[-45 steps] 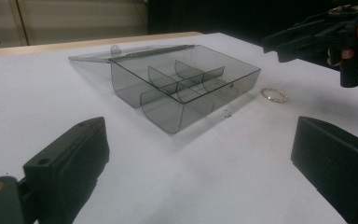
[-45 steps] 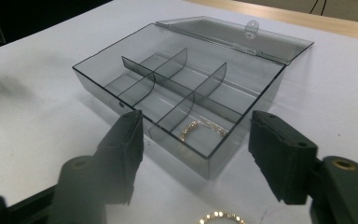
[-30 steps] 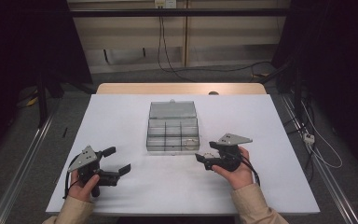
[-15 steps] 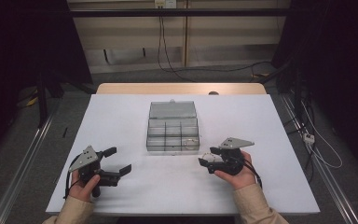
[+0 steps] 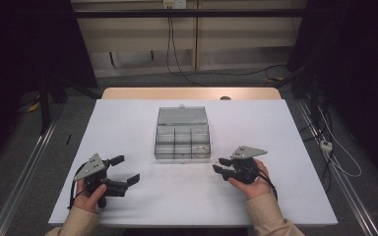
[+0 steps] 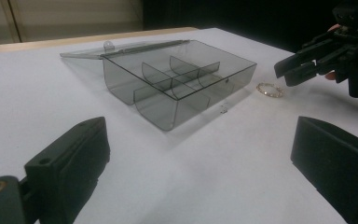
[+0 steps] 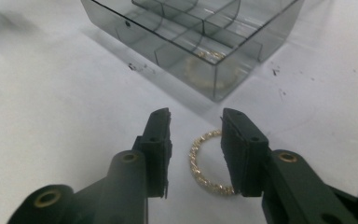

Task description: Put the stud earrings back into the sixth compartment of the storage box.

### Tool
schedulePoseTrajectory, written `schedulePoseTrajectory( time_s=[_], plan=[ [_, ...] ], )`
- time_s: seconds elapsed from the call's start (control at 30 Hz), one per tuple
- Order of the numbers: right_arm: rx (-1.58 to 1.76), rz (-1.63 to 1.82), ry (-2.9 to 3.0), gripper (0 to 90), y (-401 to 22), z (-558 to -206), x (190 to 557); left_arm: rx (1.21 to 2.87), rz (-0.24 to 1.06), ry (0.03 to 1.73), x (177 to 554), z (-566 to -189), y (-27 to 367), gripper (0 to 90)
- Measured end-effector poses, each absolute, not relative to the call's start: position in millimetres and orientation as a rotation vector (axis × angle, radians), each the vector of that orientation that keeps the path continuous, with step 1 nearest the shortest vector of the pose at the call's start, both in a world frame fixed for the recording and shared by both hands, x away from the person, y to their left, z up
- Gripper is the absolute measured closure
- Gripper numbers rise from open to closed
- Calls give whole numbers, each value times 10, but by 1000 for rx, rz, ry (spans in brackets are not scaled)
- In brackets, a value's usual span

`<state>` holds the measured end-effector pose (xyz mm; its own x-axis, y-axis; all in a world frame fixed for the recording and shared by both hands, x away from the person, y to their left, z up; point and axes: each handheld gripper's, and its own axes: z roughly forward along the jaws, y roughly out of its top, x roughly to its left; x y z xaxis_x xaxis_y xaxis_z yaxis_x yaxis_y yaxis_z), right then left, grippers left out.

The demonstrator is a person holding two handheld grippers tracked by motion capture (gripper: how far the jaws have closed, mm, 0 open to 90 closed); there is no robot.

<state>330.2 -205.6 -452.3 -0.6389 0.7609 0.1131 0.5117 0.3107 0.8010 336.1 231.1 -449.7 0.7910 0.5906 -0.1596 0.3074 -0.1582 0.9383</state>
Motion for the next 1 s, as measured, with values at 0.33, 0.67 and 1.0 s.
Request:
schedulePoseTrajectory(
  time_s=[0.33, 0.67, 1.0],
  plan=[
    [1185, 1196, 2324, 690, -2023, -4570, 3325, 1760, 281, 699, 3365, -4505, 2297, 42],
    [1185, 1106, 2389, 775, -1930, -4631, 3376, 1758, 277, 700, 3369, -4506, 2293, 42],
    [1175, 1053, 2395, 880, -1904, -4638, 3404, 1756, 278, 692, 3357, -4497, 2291, 42]
  ],
)
